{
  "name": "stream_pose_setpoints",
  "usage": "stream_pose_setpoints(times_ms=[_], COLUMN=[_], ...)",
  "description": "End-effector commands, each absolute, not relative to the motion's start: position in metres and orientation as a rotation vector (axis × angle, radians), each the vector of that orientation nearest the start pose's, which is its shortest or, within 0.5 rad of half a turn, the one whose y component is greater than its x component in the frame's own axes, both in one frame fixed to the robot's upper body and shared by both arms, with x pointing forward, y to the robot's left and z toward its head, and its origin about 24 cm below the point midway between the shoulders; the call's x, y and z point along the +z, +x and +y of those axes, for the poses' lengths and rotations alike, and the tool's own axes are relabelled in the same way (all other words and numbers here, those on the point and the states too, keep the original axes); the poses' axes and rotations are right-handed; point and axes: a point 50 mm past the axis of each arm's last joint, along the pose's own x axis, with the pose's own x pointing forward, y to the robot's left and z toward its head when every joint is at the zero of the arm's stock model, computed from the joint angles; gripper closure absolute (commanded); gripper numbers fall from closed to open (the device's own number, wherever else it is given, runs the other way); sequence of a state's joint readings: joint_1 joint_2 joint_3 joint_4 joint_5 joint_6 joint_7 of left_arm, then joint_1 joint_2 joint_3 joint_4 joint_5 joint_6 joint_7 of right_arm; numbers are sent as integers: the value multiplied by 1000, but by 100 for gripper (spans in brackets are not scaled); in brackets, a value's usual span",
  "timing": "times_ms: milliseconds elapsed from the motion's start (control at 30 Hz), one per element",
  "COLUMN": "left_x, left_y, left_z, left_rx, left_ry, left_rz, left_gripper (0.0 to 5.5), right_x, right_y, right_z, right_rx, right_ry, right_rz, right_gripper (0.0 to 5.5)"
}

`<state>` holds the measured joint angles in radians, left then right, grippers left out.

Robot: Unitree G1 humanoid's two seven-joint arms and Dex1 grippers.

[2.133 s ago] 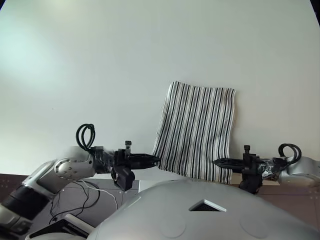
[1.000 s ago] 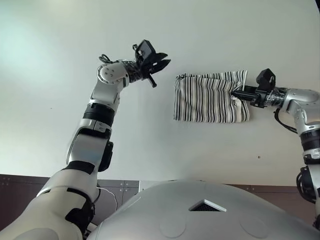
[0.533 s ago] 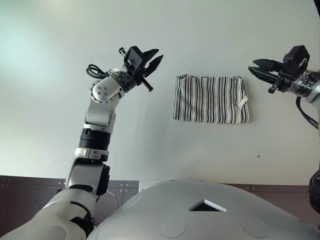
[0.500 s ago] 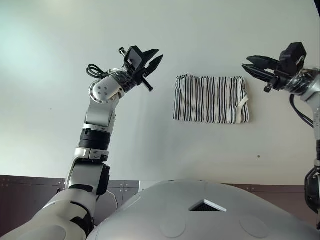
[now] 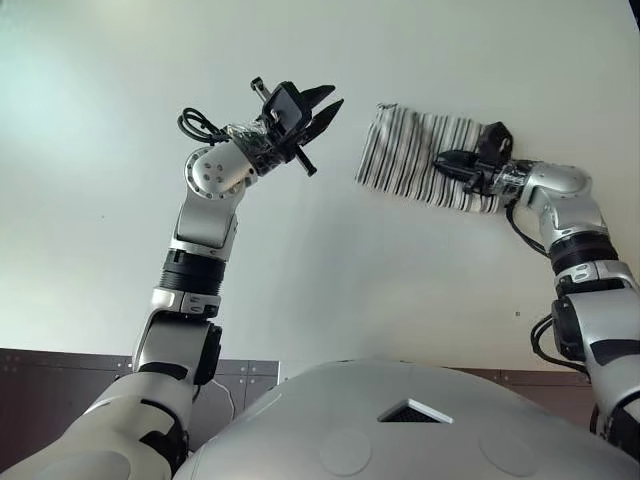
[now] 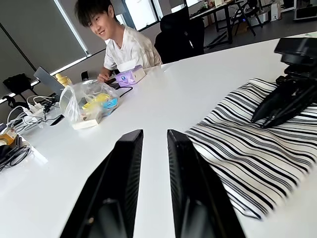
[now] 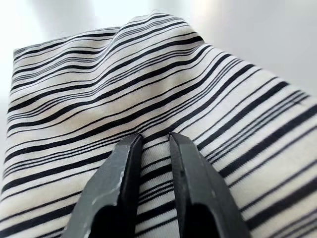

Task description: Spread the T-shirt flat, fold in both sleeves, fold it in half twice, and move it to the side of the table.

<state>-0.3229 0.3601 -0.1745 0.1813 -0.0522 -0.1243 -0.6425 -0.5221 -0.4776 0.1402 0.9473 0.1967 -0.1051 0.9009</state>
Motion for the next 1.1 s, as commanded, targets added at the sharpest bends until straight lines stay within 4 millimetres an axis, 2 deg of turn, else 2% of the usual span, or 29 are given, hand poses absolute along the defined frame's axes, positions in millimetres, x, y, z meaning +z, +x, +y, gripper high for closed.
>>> stream_pose_setpoints(times_ms=[33,133,167,233,300,367,400,467,500,533,567,600,633,667,733,767,800,867,1100], left_x=[83,82,82,80,78,80,82,87,90,96,102,103,100,93,69,58,51,41,24], left_y=[289,284,282,279,276,278,279,281,281,280,279,273,266,256,236,230,226,220,224], left_z=[146,147,147,146,145,145,145,146,147,151,158,165,171,175,181,183,183,171,155], left_rx=[-780,-758,-748,-741,-743,-733,-725,-704,-679,-606,-500,-383,-287,-201,-56,0,22,-41,-117], left_ry=[446,452,452,454,459,456,451,423,403,363,313,253,202,164,121,83,81,77,118], left_rz=[-100,-101,-102,-100,-99,-104,-110,-129,-145,-171,-195,-203,-198,-176,-93,-44,-21,2,24], left_gripper=[463,463,463,463,463,463,463,463,463,463,463,463,463,463,463,463,463,463,463], right_x=[-21,-27,-30,-42,-51,-51,-46,-14,5,34,62,89,107,115,112,102,93,75,58], right_y=[259,224,213,202,204,209,214,230,237,246,253,256,256,253,245,239,233,225,234], right_z=[-329,-374,-383,-378,-364,-359,-358,-363,-363,-358,-346,-324,-303,-275,-218,-192,-176,-160,-157], right_rx=[200,-194,-305,-351,-362,-406,-422,-431,-426,-405,-375,-318,-264,-194,-37,51,100,130,84], right_ry=[-122,17,64,127,199,253,261,142,87,-7,-89,-164,-205,-216,-177,-118,-74,-30,-16], right_rz=[733,765,764,774,768,725,673,460,345,200,59,-79,-175,-234,-260,-235,-205,-143,-89], right_gripper=[451,451,451,451,451,451,451,451,451,451,451,451,451,451,451,451,451,451,451])
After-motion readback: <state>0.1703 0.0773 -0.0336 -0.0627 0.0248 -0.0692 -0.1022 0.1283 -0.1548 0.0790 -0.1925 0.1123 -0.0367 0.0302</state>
